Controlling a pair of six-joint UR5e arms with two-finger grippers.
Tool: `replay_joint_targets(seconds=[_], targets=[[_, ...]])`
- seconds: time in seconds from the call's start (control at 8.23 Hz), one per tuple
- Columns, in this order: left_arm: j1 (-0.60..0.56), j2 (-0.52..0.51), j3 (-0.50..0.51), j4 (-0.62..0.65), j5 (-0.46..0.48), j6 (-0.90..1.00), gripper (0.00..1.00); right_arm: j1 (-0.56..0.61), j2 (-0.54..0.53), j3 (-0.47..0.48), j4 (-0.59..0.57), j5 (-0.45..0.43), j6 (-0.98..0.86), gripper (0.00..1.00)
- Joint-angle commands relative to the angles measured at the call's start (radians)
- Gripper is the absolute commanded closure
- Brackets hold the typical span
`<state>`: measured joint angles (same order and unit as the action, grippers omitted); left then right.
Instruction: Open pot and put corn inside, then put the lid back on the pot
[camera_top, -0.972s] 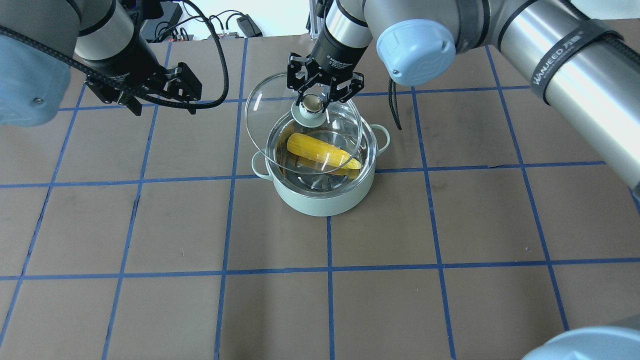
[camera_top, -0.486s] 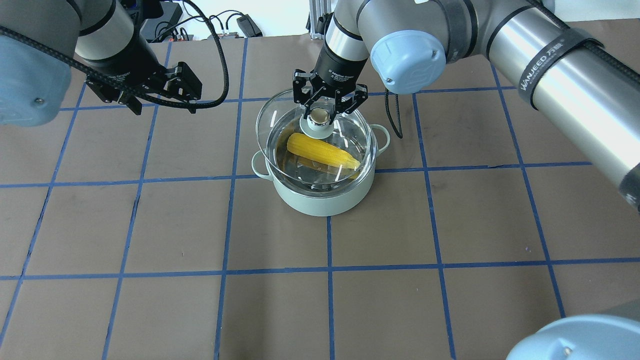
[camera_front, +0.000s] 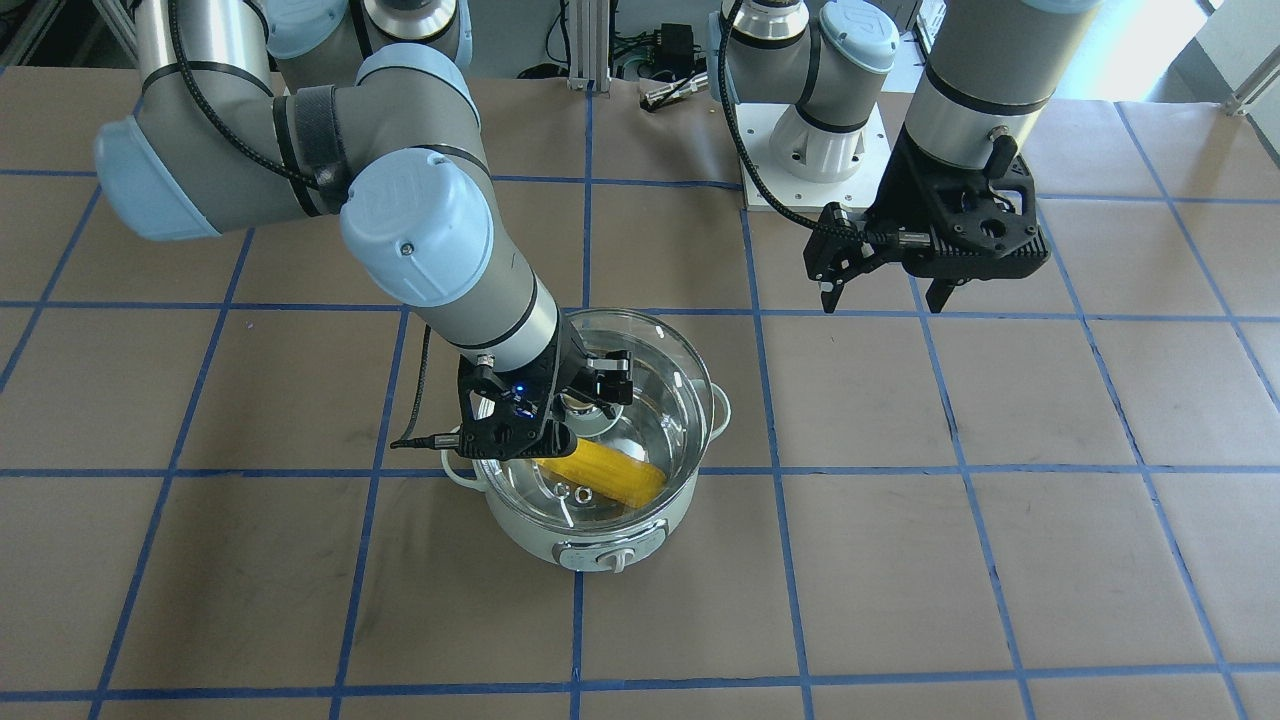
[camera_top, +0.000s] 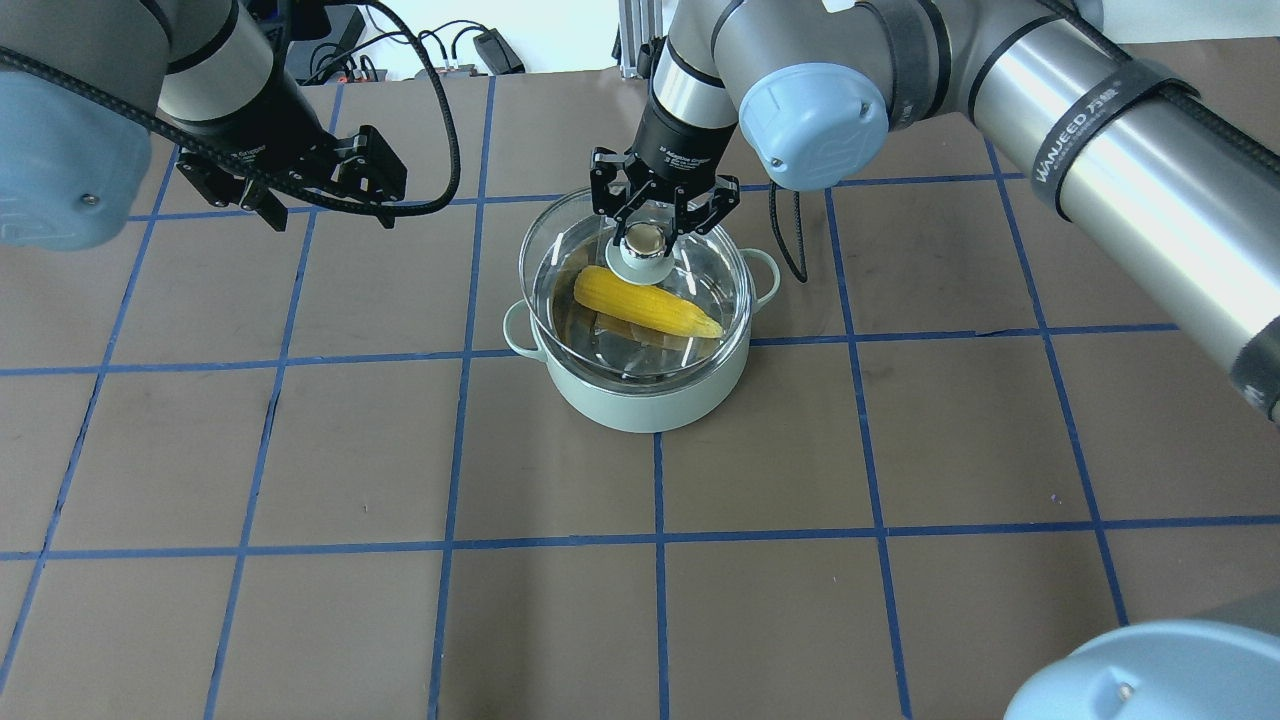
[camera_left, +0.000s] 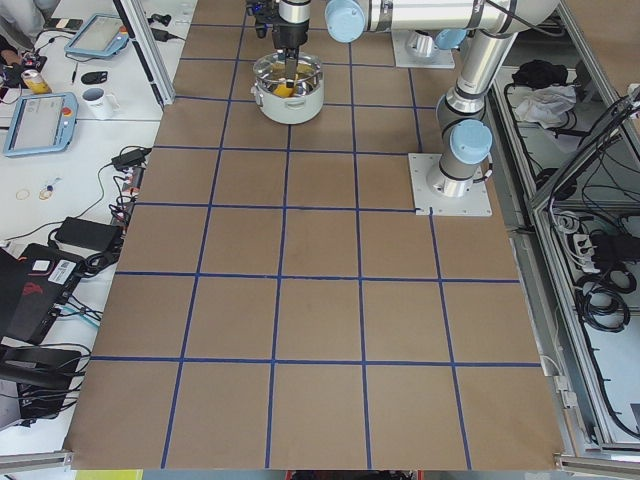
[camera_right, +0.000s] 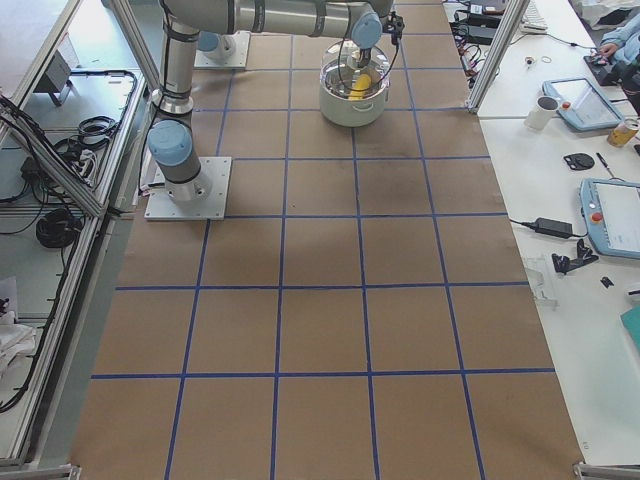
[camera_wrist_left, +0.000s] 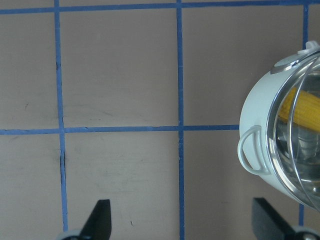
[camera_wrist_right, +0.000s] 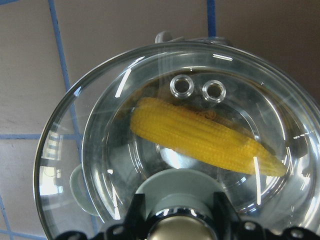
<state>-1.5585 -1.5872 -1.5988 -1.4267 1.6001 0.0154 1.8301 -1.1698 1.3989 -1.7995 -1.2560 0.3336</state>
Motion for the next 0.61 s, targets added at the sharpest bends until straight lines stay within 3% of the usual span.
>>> replay_joint_targets(seconds=[0.0, 0.49], targets=[[0.000, -0.013, -0.001, 0.000, 0.000, 0.001, 0.00, 0.000, 0.004, 0.000, 0.002, 0.004, 0.001, 0.83], [0.000, -0.019, -0.001, 0.000, 0.001, 0.003, 0.00, 0.000, 0.004, 0.003, 0.020, -0.003, -0.007, 0.83]])
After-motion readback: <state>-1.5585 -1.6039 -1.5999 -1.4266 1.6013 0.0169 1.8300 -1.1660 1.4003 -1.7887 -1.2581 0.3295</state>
